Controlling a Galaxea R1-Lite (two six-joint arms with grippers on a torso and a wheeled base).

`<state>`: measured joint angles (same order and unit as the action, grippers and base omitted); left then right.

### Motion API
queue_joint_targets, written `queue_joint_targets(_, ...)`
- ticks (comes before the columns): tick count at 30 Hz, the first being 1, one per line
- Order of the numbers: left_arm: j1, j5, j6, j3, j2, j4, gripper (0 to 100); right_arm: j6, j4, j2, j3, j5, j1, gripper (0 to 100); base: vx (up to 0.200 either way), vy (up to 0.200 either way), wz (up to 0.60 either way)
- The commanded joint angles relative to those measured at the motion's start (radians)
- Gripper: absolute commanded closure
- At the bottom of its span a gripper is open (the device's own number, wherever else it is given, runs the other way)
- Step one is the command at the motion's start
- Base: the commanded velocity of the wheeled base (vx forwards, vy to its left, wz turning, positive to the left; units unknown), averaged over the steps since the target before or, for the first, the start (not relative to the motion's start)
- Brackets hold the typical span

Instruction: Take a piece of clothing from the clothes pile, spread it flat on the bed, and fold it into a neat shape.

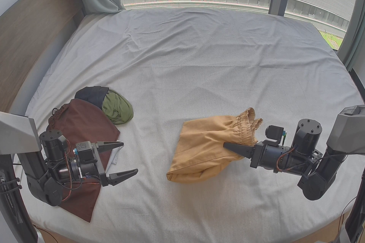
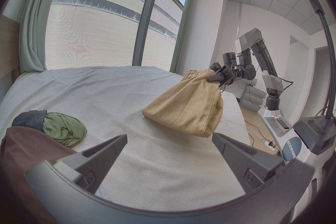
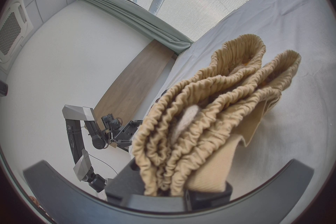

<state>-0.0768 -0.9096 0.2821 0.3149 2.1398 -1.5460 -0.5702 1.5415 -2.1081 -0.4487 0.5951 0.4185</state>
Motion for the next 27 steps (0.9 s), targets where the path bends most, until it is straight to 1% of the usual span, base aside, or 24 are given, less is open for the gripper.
queue_joint_targets(1,-0.001,0.000,0.000,-0.002,0.000,0.000,0,-0.002,0.000,0.020,-0.016,0.002,-0.006,100,0.000,0.000,0.00)
queue_joint_targets(6,-0.008,0.000,-0.001,-0.002,0.000,0.000,0,-0.003,0.000,0.020,-0.038,0.005,-0.007,100,0.000,0.000,0.00)
queue_joint_targets(9,-0.006,0.000,-0.001,-0.002,0.000,0.000,0,-0.003,0.000,0.020,-0.054,0.049,-0.015,100,0.000,0.000,0.00)
queue_joint_targets(10,-0.008,0.000,-0.001,-0.002,0.000,0.000,0,-0.003,0.000,0.020,-0.054,0.052,-0.017,100,0.000,0.000,0.00)
queue_joint_targets(11,-0.006,0.000,-0.001,-0.002,0.000,0.000,0,-0.003,0.002,0.019,-0.073,0.097,-0.030,100,0.000,0.000,0.00)
queue_joint_targets(12,-0.006,0.000,-0.001,-0.002,0.000,0.000,0,-0.003,0.000,0.017,-0.082,0.111,-0.037,100,0.000,0.000,0.00)
queue_joint_targets(16,-0.006,0.000,-0.001,-0.002,0.000,0.000,0,-0.007,0.000,0.011,-0.111,0.134,-0.056,100,0.000,0.000,0.00)
queue_joint_targets(19,-0.006,0.000,-0.001,-0.002,0.000,0.000,0,-0.019,0.000,0.010,-0.136,0.164,-0.070,100,0.000,0.000,0.00)
queue_joint_targets(20,-0.008,0.000,-0.001,-0.002,0.000,0.000,0,-0.027,0.000,0.007,-0.153,0.189,-0.080,100,0.000,0.000,0.00)
queue_joint_targets(22,-0.006,0.000,-0.001,-0.002,0.000,0.000,0,-0.036,0.000,-0.003,-0.176,0.213,-0.087,100,0.000,0.000,0.00)
queue_joint_targets(27,-0.006,0.000,-0.001,-0.002,0.000,0.000,0,-0.068,0.000,-0.032,-0.242,0.247,-0.095,100,0.000,0.000,0.00)
